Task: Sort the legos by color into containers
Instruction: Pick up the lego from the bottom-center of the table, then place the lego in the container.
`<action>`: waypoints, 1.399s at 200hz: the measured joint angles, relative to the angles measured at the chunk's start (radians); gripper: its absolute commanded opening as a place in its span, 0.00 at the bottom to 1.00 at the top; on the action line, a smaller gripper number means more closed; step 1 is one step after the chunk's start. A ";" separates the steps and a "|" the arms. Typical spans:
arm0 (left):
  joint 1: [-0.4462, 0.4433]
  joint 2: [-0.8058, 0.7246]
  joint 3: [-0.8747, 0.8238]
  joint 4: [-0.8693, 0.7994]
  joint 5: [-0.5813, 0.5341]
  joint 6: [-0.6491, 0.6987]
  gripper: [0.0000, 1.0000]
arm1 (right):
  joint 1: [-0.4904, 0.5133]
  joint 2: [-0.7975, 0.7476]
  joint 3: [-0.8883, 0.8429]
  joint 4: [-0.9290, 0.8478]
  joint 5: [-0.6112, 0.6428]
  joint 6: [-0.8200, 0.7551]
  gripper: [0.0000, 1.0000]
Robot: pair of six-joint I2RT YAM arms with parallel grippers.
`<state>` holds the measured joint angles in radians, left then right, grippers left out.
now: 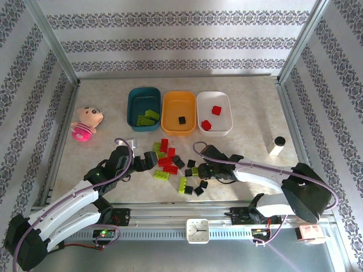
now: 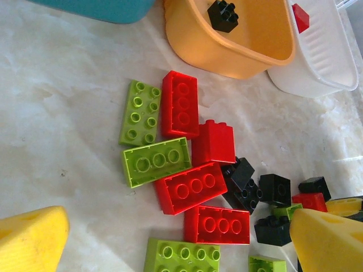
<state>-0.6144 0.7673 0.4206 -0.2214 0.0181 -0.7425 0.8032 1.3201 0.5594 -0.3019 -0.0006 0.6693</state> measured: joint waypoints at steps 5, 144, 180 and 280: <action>0.000 0.000 0.000 -0.001 0.000 0.000 1.00 | 0.000 0.005 0.002 0.000 0.003 -0.003 0.32; 0.000 -0.080 0.000 -0.062 -0.063 0.000 1.00 | -0.106 -0.242 0.172 -0.135 -0.126 -0.103 0.14; 0.000 -0.093 0.000 -0.065 -0.072 0.000 1.00 | -0.316 -0.103 0.359 -0.079 -0.101 -0.151 0.14; 0.000 -0.169 -0.006 -0.139 -0.072 -0.018 1.00 | -0.520 0.536 0.802 -0.099 -0.034 -0.236 0.35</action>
<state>-0.6144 0.5980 0.4149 -0.3603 -0.0544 -0.7609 0.2836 1.8561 1.3613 -0.4011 -0.0341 0.4335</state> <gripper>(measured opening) 0.997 0.285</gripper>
